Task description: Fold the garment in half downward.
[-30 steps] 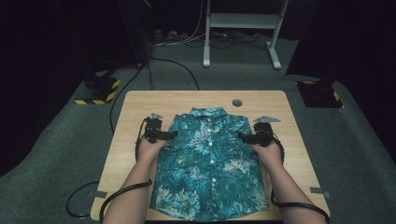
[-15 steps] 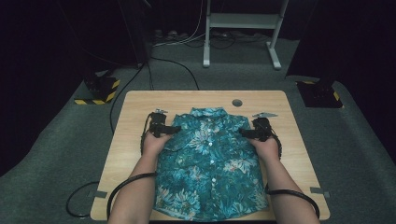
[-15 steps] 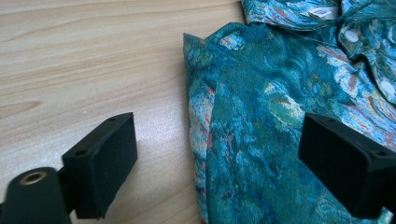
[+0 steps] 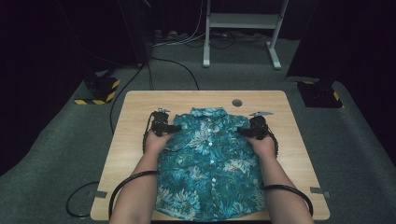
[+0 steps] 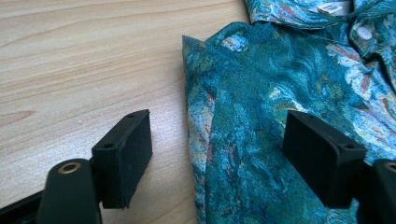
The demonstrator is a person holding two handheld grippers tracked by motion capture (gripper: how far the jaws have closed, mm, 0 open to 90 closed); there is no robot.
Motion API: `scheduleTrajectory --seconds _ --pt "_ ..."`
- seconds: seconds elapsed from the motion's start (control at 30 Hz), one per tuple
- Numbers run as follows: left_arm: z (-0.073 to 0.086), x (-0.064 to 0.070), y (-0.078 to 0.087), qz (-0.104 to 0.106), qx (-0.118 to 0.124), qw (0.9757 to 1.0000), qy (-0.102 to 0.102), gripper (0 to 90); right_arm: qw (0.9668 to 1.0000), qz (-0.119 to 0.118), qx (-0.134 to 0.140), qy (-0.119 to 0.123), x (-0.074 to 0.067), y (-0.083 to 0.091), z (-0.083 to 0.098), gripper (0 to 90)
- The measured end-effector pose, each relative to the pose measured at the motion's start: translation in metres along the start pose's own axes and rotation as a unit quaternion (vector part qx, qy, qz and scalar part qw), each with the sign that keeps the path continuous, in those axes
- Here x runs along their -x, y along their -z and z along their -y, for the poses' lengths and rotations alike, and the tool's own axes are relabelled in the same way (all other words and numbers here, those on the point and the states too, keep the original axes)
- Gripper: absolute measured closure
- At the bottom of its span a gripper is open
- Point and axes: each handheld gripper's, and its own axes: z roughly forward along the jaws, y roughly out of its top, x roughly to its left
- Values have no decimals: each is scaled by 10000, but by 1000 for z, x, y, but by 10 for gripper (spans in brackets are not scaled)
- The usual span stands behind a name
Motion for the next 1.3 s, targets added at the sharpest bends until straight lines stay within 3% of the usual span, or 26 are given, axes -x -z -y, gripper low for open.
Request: scheduleTrajectory --seconds 0.23,0.3,0.37,0.47,0.63,0.7,0.8,0.87,1.0,1.3 --pt "2 8 -1 -184 12 9996 -220 340 10000 61 51 16 0 -1 -1 435" --pt "2 10 -1 -228 23 9996 -161 367 10000 23 76 16 -1 -1 -1 498" --pt "2 12 -1 -267 52 9995 -147 430 10000 51 73 25 -3 -1 -1 540" --pt "4 16 -1 -487 68 9985 -244 512 9999 63 93 -66 -6 0 1 626" --pt "8 22 1 -711 151 9972 -148 679 9992 321 150 165 -13 1 4 788" --pt "9 24 1 -706 165 9973 -113 764 9991 310 145 234 -16 0 4 854" --pt "10 27 2 -705 188 9973 -39 872 9984 387 119 382 -22 0 4 870" --pt "10 29 2 -730 197 9971 -39 878 9982 425 130 407 -24 1 4 870" --pt "9 27 8 -660 396 9969 152 880 9983 389 255 357 -22 7 0 868" --pt "3 36 30 -526 880 9945 223 880 9968 308 682 269 -27 24 -11 864"
